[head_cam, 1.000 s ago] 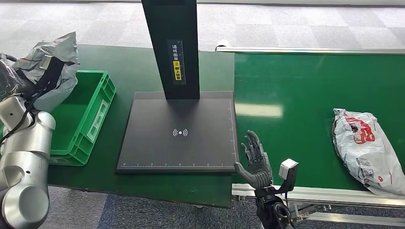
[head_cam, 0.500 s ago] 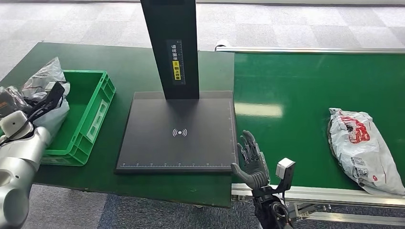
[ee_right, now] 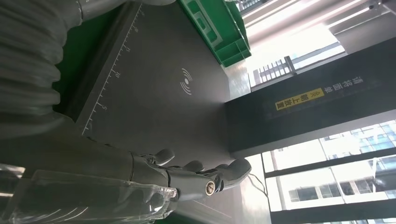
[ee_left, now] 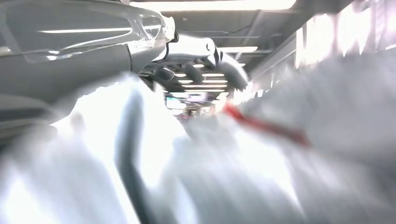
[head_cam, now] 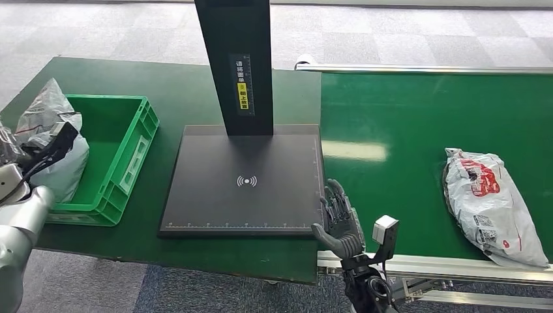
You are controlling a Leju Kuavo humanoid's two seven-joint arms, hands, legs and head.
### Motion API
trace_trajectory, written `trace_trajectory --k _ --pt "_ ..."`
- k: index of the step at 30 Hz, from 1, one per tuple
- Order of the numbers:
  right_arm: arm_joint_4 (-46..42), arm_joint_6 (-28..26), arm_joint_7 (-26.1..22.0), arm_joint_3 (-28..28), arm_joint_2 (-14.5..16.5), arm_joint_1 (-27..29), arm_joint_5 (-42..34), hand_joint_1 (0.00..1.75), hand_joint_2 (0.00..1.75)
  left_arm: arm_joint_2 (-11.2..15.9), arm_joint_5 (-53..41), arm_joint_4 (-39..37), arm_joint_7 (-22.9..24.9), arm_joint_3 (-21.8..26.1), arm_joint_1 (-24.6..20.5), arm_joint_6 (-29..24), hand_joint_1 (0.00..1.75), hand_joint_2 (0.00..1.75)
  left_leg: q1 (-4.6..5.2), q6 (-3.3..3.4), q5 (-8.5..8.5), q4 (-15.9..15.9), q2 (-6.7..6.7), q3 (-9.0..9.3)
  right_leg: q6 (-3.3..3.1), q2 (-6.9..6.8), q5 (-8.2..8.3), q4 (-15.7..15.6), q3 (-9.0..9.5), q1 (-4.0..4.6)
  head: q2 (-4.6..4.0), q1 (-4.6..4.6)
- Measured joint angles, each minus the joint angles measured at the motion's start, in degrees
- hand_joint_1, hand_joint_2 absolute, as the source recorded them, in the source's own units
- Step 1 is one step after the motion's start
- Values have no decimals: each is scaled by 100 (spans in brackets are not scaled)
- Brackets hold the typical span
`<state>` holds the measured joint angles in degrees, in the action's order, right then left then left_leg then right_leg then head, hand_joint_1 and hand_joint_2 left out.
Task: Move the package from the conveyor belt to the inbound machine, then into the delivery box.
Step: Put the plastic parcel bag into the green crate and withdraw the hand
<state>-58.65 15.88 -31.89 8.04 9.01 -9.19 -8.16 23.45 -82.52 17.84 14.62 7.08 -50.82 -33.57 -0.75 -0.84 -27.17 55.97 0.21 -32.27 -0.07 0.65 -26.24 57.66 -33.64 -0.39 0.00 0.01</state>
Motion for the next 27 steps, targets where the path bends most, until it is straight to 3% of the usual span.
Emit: trace_trajectory --k 3,6,13,16,18,22,24,27 --pt "-11 -34 3 4 -7 41 -30 0 175 -158 485 80 -955 250 30 -407 0 175 0 0 0 1 -2 1 0 0 0 0 -1 0 0 -1" --pt "-58 -53 6 4 -15 97 -42 0 175 -340 725 366 -1646 499 126 -477 0 175 -1 0 0 0 1 0 0 1 0 0 -2 1 0 0" --pt "-113 -63 7 4 -25 159 -45 0 175 -573 837 747 -1893 817 235 -479 0 175 -2 0 0 0 1 0 0 2 1 0 -3 1 0 -1" --pt "-126 -63 5 4 -25 170 -45 0 175 -671 1129 887 -2388 969 277 -479 0 175 -1 0 0 0 2 0 0 2 1 0 -4 1 0 -1" --pt "-131 -63 -8 4 -28 183 -48 0 175 -797 1755 982 -3183 1123 294 -469 0 175 0 0 0 1 -3 0 0 0 1 0 -3 0 0 0" --pt "-131 -55 -92 2 -42 196 -51 0 175 -1159 3978 1293 -4780 1287 430 -197 0 175 2 1 -1 1 -3 -2 1 -2 1 0 -1 -3 0 1" --pt "-131 -50 -113 1 -50 210 -49 0 175 -1335 5004 1642 -5147 1253 608 -35 0 175 2 1 -2 1 2 -1 1 0 1 -1 -2 -3 0 0" --pt "-131 -50 -123 0 -55 227 -41 0 175 -1527 6059 2320 -5329 1061 985 80 0 175 2 1 -3 1 1 -2 1 0 1 -1 -4 -3 -1 -1"
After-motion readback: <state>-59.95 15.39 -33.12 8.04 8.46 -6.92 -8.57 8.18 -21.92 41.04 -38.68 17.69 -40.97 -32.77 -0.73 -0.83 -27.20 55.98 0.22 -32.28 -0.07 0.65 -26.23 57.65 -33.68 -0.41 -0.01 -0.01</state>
